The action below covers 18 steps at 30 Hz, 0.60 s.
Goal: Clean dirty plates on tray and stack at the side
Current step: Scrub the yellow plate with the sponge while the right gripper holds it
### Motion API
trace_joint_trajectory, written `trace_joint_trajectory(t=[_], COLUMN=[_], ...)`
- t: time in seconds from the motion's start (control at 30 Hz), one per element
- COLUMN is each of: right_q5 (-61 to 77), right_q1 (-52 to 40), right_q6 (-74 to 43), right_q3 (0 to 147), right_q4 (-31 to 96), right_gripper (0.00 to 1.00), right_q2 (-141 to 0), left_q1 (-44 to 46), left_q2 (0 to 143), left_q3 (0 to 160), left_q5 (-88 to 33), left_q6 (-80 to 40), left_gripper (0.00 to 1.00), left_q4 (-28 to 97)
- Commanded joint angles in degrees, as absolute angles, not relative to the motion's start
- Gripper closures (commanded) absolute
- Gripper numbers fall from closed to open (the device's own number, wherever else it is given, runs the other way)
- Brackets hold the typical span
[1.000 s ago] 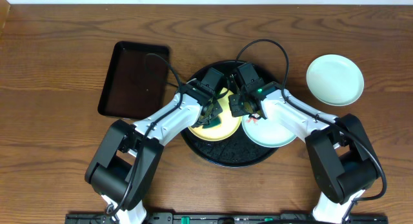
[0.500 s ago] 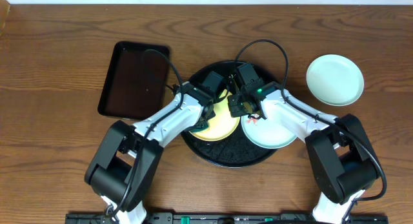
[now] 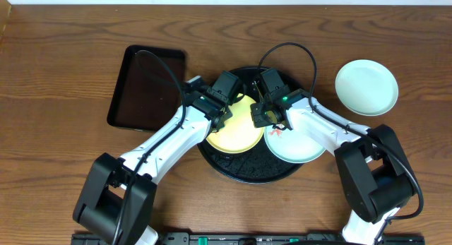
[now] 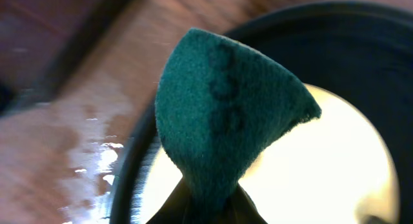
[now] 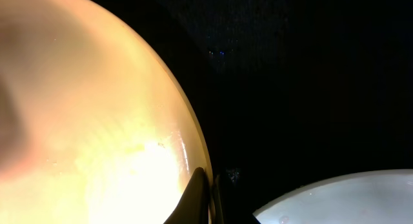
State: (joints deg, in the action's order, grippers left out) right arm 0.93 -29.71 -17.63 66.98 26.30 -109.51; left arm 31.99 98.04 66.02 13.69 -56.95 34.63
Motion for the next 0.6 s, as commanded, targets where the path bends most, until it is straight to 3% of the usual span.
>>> trace_joint_trajectory(t=[0.0, 0.57], right_q5=[-1.5, -1.5], right_q1=[-29.7, -29.7], right_q6=[-18.4, -18.4], right_q3=[66.8, 66.8], right_q4=[26.5, 26.4], right_gripper=[0.99, 0.99], right_q2=[-109.8, -109.8], left_q1=[31.8, 32.0], left_q2=[97.8, 105.1], left_q3=[65.6, 63.8], left_q5=[8.4, 0.8], left_q6=[-56.4, -56.5], left_gripper=[0.92, 0.92], left_q4=[32.0, 23.8])
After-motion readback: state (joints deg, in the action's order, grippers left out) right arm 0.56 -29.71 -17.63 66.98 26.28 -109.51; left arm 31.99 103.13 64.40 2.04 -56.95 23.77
